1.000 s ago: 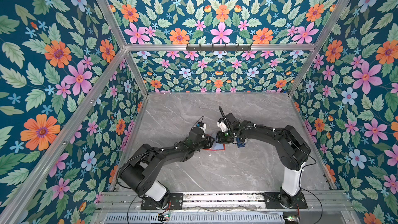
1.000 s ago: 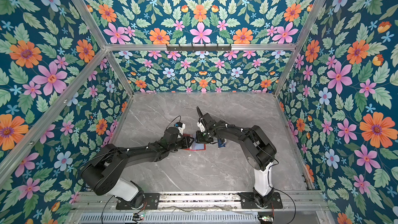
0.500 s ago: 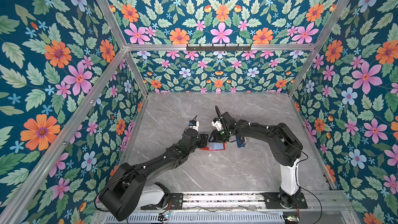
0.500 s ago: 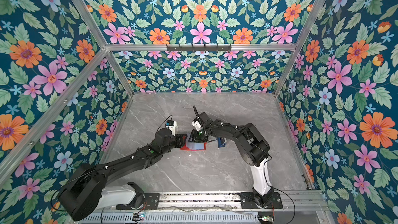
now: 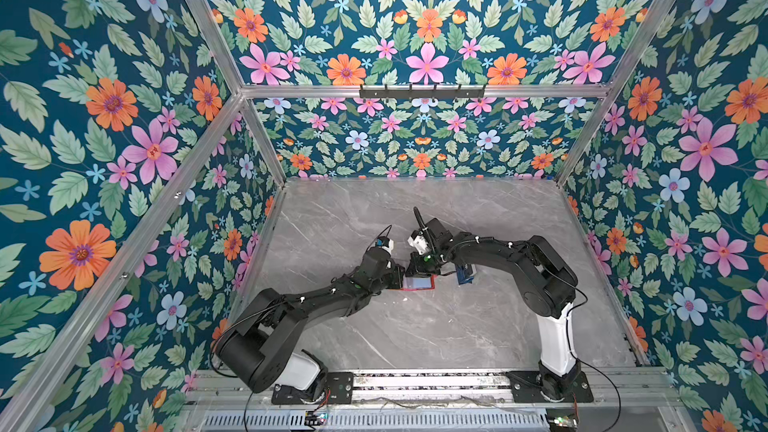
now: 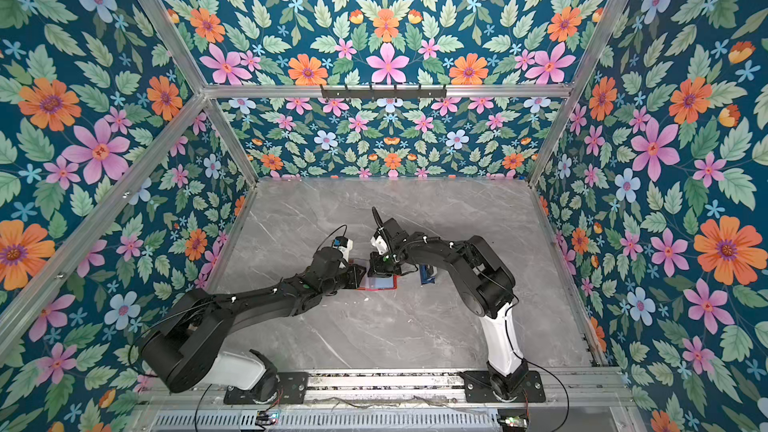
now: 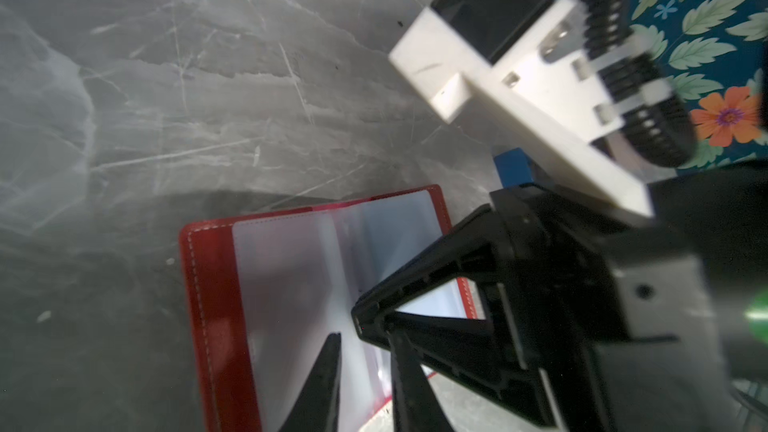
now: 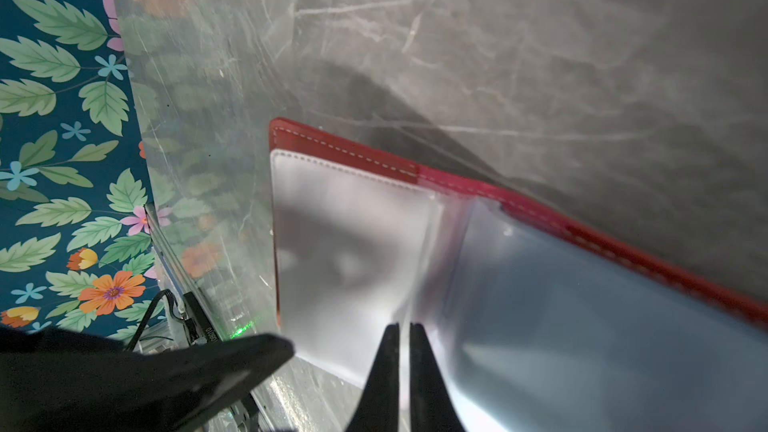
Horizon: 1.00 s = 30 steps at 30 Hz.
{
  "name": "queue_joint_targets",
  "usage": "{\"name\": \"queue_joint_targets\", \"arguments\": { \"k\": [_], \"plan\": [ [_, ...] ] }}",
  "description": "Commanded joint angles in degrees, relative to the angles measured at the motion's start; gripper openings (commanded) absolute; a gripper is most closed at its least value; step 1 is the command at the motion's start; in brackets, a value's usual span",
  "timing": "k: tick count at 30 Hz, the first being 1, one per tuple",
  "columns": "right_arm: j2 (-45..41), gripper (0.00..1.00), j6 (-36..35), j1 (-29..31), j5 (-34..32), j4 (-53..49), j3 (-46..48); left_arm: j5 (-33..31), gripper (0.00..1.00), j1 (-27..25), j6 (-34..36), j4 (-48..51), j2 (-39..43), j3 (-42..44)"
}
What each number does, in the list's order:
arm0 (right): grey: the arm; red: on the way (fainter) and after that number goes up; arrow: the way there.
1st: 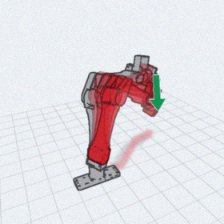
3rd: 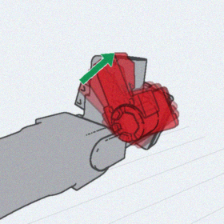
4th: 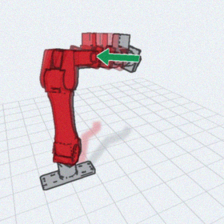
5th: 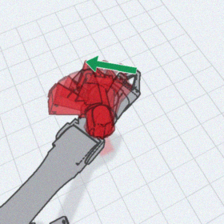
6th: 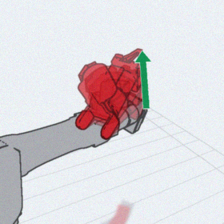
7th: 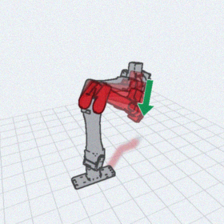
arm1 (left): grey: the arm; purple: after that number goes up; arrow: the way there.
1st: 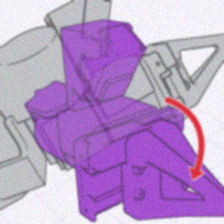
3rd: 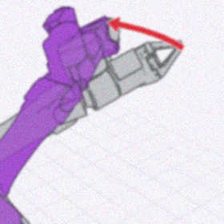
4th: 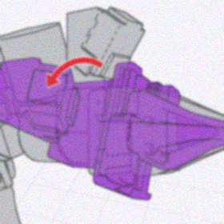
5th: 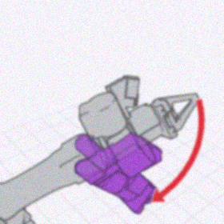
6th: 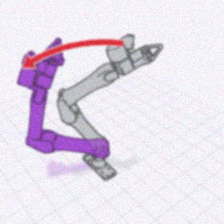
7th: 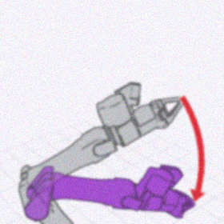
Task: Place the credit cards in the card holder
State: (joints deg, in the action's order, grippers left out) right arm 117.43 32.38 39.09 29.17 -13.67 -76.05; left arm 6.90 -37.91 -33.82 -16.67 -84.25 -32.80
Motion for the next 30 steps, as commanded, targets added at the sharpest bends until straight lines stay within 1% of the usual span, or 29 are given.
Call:
{"name": "queue_joint_targets", "arguments": {
  "k": [1, 7, 13, 17, 21, 25, 30],
  "plan": [
    [-0.05, 0.10, 0.47, 0.11, -1.29, -0.11, 0.31, -2.55, 0.24, 0.03, -1.54, 1.27, -2.04, -0.76],
    [-0.43, 0.11, 0.62, 0.11, -3.55, -1.22, 0.47, -6.25, 0.24, 0.03, -2.91, 4.84, -5.32, -1.63],
    [-0.86, 0.14, 0.67, 0.11, -4.45, -1.74, 0.59, -7.15, 0.24, 0.03, -2.98, 6.19, -5.65, -1.78],
    [-3.32, 0.18, 0.54, 0.11, -4.62, -1.02, 1.72, -5.26, 0.26, 0.05, -2.03, 6.59, -3.51, -2.53],
    [-7.84, 0.28, -0.36, 0.10, -6.88, -1.76, 2.82, -1.79, 0.30, -0.03, -0.44, 7.92, -0.41, -5.05],
    [-13.06, 0.33, -2.32, 0.06, -11.58, -5.22, 3.76, 1.20, 0.37, -0.71, 0.82, 10.51, 1.01, -9.30],
    [-18.68, 0.34, -5.61, -0.57, -18.39, -11.81, 4.18, 3.09, 0.46, -2.67, 0.83, 12.51, -0.46, -14.58]
  ]
}}
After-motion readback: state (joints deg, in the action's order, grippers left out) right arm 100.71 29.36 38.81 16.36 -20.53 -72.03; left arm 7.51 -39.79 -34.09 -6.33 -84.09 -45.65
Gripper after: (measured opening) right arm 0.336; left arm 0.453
